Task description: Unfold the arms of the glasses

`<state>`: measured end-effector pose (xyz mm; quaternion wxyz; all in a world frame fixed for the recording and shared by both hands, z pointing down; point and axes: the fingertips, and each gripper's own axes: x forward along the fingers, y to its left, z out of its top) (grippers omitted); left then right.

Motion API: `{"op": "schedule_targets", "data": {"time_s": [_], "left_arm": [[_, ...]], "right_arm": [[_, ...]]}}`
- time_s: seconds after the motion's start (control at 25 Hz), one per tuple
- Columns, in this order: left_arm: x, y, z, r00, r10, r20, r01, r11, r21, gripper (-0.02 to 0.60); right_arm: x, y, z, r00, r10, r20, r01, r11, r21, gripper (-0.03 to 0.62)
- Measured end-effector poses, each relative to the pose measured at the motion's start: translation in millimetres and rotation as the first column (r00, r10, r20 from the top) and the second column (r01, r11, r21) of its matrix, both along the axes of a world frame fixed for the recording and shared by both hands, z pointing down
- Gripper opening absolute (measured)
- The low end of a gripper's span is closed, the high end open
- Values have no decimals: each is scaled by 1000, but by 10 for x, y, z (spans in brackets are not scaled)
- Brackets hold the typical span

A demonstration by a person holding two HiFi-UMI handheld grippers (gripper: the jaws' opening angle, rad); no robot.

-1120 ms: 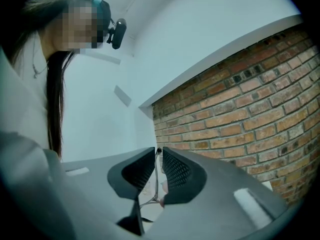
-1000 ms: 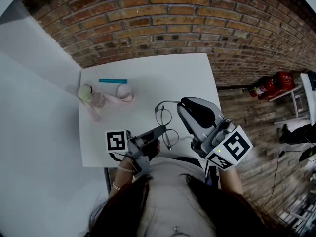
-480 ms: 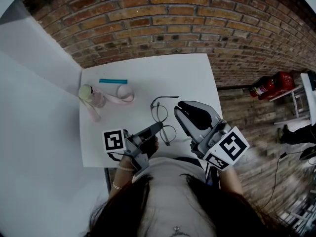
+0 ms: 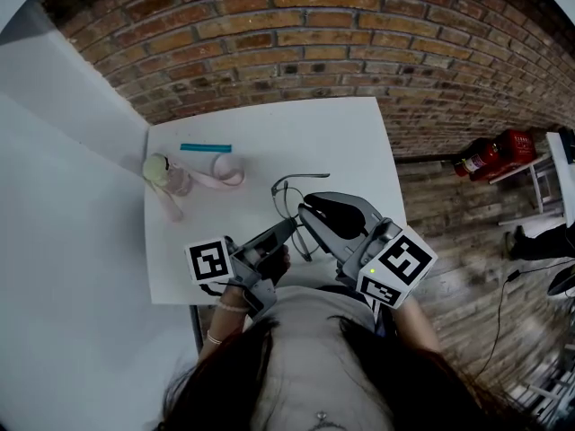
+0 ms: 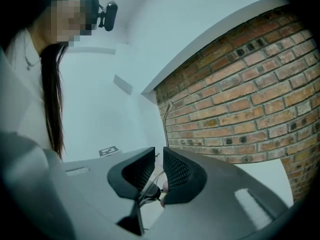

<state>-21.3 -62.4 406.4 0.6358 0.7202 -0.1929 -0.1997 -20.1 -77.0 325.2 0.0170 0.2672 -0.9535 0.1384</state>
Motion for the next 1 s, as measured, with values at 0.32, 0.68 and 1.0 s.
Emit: {"op": "schedule_targets", "data": {"time_s": [0.32, 0.68, 1.0], "left_arm": [[-63, -31, -36, 999, -44, -19, 45, 999, 25, 20], [-96, -19, -10, 998, -56, 20, 55, 997, 51, 21], [-94, -5, 63, 992, -58, 109, 49, 996, 80, 21]], "right_arm": [[-167, 49, 143, 998, -43, -39, 41, 998, -37, 49], [-264, 16, 266, 996, -41, -73, 36, 997, -72, 52], [-281, -23, 403, 992, -31, -125, 16, 992, -122, 60]]}}
